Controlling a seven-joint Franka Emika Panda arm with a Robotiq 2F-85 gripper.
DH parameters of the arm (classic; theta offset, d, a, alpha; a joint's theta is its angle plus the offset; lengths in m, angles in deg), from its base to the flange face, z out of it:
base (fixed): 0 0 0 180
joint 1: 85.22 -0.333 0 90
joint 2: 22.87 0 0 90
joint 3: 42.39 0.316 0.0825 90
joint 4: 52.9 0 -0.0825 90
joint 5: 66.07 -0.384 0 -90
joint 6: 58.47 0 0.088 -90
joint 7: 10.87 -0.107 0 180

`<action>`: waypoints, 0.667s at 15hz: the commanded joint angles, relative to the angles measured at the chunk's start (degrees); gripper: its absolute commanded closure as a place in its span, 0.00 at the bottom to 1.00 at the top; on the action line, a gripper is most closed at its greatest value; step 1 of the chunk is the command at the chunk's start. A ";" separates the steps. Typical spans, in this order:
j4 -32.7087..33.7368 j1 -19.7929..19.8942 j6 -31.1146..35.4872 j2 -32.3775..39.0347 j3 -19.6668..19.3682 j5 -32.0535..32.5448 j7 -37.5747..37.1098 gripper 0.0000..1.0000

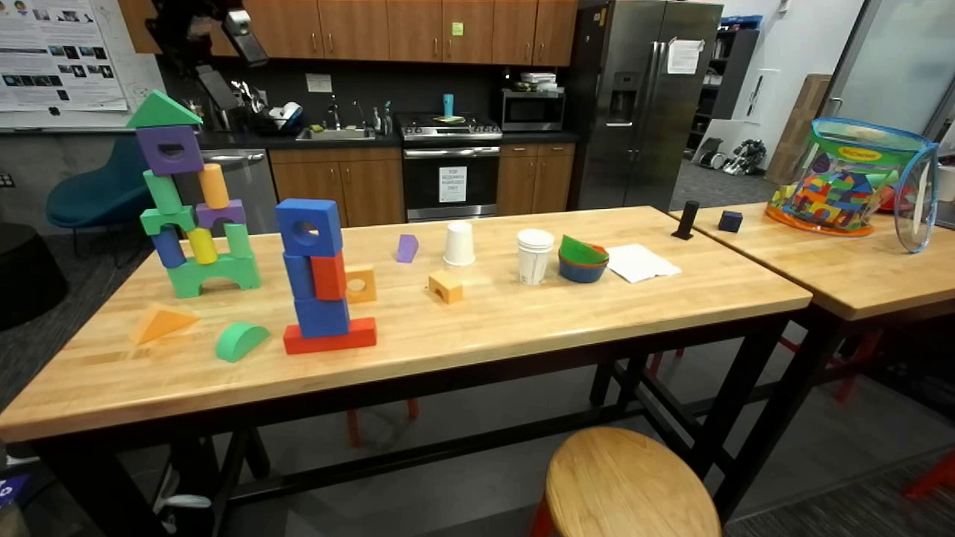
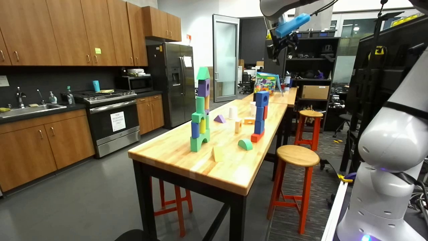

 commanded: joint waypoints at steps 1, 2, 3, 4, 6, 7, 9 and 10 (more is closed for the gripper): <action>0.43 -0.99 -0.93 0.34 -0.89 -1.02 5.17 0.00; 0.47 -1.34 -1.19 0.50 -1.17 -2.21 7.90 0.00; 0.66 -1.58 -1.85 0.90 -1.26 -3.37 9.73 0.00; 0.74 -1.76 -2.52 1.20 -1.32 -4.33 11.61 0.00; 1.08 -2.27 -4.03 1.77 -1.65 -6.98 15.22 0.00; 1.20 -2.43 -4.81 2.02 -1.77 -8.63 15.75 0.00; 1.35 -2.59 -6.62 2.53 -1.89 -10.94 16.51 0.00; 1.52 -2.60 -7.70 2.86 -2.03 -12.03 16.77 0.00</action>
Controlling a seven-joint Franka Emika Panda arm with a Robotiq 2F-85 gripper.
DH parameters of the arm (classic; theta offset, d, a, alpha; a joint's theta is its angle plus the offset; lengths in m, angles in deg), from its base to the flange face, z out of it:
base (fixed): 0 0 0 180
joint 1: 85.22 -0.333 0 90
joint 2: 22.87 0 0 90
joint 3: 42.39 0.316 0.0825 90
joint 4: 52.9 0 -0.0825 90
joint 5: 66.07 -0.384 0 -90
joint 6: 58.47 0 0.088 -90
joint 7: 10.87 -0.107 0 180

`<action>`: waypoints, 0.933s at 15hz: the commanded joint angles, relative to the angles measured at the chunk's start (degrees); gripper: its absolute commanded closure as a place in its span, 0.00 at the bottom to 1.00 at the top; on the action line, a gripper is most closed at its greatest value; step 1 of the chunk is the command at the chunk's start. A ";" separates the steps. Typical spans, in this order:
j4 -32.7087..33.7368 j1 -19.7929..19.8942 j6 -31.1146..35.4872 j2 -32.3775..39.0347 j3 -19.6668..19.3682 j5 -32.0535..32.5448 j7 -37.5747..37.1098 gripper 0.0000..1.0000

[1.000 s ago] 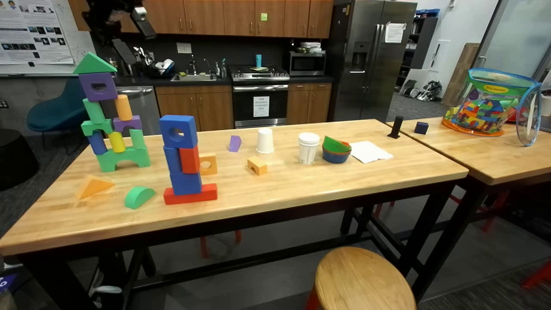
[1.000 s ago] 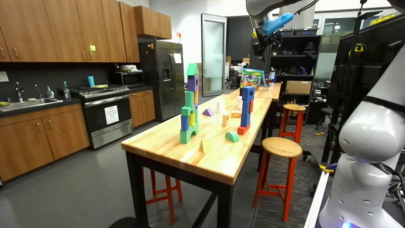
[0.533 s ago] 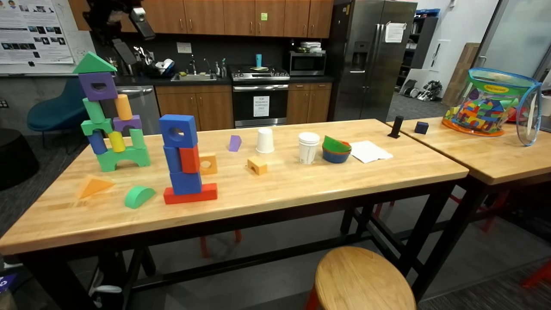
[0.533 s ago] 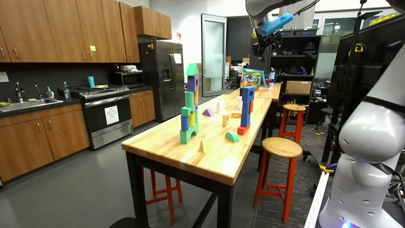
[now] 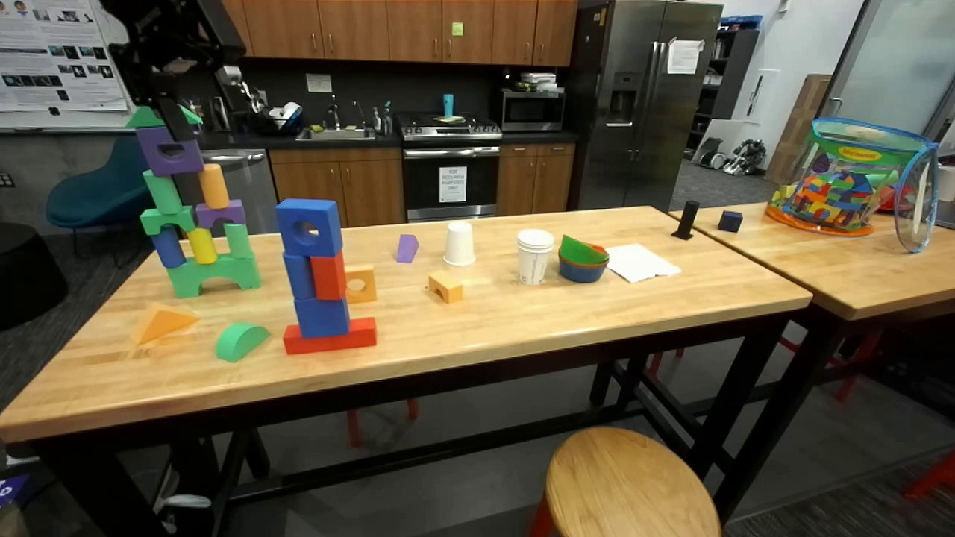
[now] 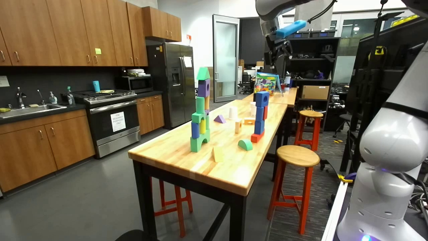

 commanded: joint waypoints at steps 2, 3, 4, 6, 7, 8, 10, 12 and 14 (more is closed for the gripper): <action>1.79 -0.76 -4.96 1.67 -1.53 -5.62 2.73 0.00; 1.93 -0.75 -5.61 1.94 -1.81 -6.64 3.40 0.00; 2.05 -0.71 -6.10 2.19 -2.10 -7.70 3.73 0.00; 1.87 -0.74 -6.34 2.29 -2.59 -9.30 4.78 0.00; 1.63 -0.76 -5.90 2.14 -2.77 -9.93 5.16 0.00; 1.12 -0.86 -5.07 1.80 -2.86 -10.01 6.19 0.00; 0.79 -0.99 -4.58 1.49 -2.62 -9.63 6.65 0.00; 0.33 -1.13 -3.97 1.26 -2.22 -8.42 6.69 0.00; 0.40 -1.08 -4.42 1.70 -2.36 -8.65 5.74 0.00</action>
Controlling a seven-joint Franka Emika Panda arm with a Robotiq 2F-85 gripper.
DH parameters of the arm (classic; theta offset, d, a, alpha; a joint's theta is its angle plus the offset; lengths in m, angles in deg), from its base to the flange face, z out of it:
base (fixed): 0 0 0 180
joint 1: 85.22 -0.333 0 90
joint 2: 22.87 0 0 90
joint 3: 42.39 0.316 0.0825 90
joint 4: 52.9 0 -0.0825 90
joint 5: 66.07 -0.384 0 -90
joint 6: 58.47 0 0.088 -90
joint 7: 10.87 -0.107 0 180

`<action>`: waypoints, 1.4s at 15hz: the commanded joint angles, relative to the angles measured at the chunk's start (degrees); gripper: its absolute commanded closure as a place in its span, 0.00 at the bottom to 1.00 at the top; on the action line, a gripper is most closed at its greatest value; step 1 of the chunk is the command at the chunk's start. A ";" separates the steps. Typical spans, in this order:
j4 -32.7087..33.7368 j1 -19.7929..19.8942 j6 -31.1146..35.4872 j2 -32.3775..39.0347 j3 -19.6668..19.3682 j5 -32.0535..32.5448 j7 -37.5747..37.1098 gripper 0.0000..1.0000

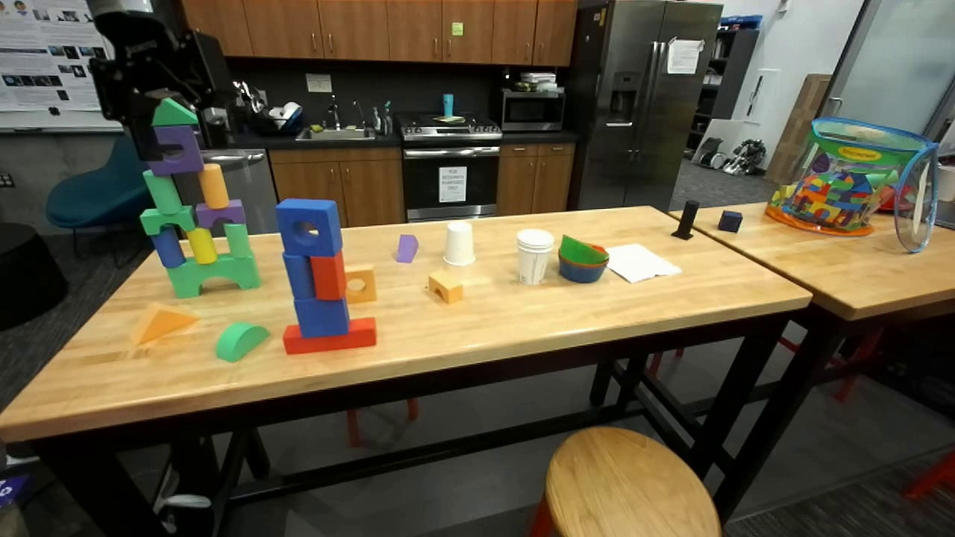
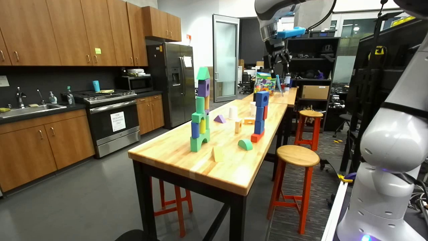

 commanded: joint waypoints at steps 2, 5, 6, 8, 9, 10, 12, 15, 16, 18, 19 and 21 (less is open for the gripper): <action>0.25 -0.58 -0.05 0.11 -0.27 0.10 -0.01 0.00; 0.25 -0.61 0.02 0.11 -0.24 0.11 0.00 0.00; 0.25 -0.61 0.02 0.11 -0.24 0.11 0.00 0.00; 0.43 -0.72 -0.65 0.40 -0.20 -0.30 0.12 0.00; 0.39 -0.78 -0.83 0.46 -0.16 -0.38 0.29 0.00; 0.33 -0.84 -0.89 0.49 -0.12 -0.37 0.34 0.00; 0.07 -0.95 -0.80 0.47 -0.08 -0.35 0.28 0.00; 0.04 -1.07 -0.95 0.64 -0.12 -0.52 0.37 0.00; -0.03 -1.08 -0.92 0.71 -0.10 -0.62 0.02 0.00; -0.23 -1.12 -1.11 0.84 -0.11 -0.83 0.21 0.00; -0.42 -1.13 -1.07 0.85 -0.11 -1.04 0.06 0.00; -0.55 -1.16 -1.54 0.98 -0.19 -1.72 0.14 0.00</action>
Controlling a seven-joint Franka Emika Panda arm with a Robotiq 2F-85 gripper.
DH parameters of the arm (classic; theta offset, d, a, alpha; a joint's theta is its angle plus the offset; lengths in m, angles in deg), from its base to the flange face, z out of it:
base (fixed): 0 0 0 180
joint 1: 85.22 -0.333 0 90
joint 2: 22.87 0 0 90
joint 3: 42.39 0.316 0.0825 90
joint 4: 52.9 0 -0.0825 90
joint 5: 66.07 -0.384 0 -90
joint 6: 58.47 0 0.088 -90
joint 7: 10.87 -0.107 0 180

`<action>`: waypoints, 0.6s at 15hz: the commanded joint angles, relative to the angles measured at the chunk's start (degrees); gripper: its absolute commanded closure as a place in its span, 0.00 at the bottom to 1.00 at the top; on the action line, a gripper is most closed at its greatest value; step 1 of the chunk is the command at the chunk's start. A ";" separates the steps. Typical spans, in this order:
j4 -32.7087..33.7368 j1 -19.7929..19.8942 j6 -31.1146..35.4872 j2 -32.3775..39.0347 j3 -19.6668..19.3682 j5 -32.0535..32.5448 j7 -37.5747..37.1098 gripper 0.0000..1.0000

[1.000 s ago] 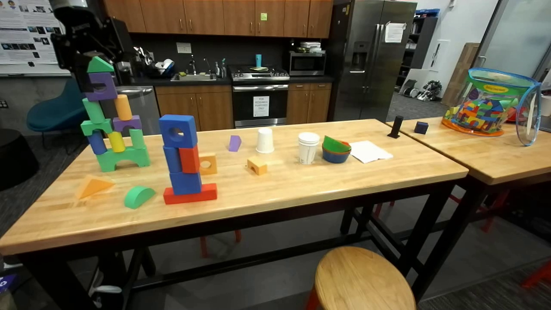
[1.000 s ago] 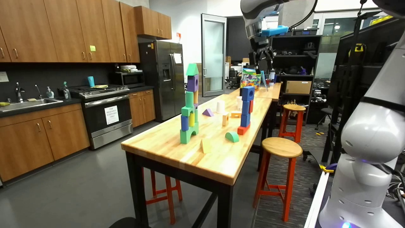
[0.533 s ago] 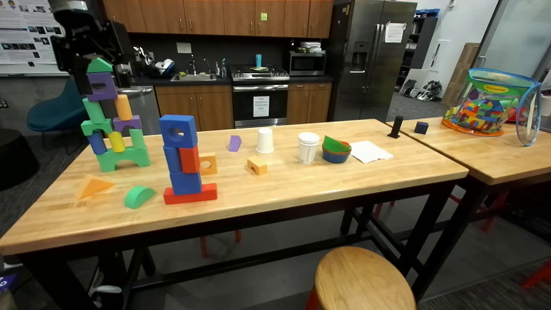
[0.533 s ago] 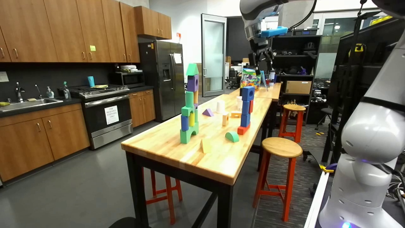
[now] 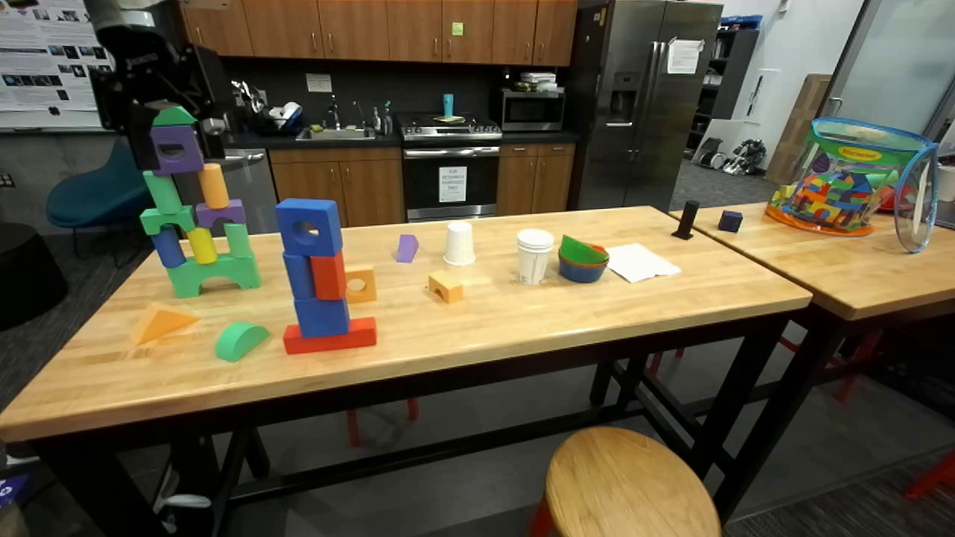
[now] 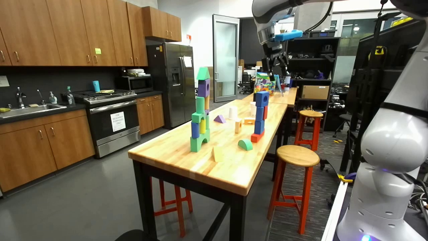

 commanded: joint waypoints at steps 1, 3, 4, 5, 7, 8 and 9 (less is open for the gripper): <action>0.09 -0.39 -1.62 0.26 -0.30 -1.96 0.20 0.00; -0.13 -0.41 -2.19 0.42 -0.37 -2.98 0.56 0.00; -0.19 -0.40 -2.41 0.49 -0.36 -3.36 0.53 0.00; -0.21 -0.40 -2.65 0.63 -0.33 -3.69 0.40 0.00; -0.19 -0.42 -2.97 0.91 -0.28 -4.36 0.25 0.00; -0.18 -0.40 -3.09 1.02 -0.24 -4.69 -0.06 0.00; -0.04 -0.40 -3.37 1.22 -0.20 -5.03 -0.33 0.00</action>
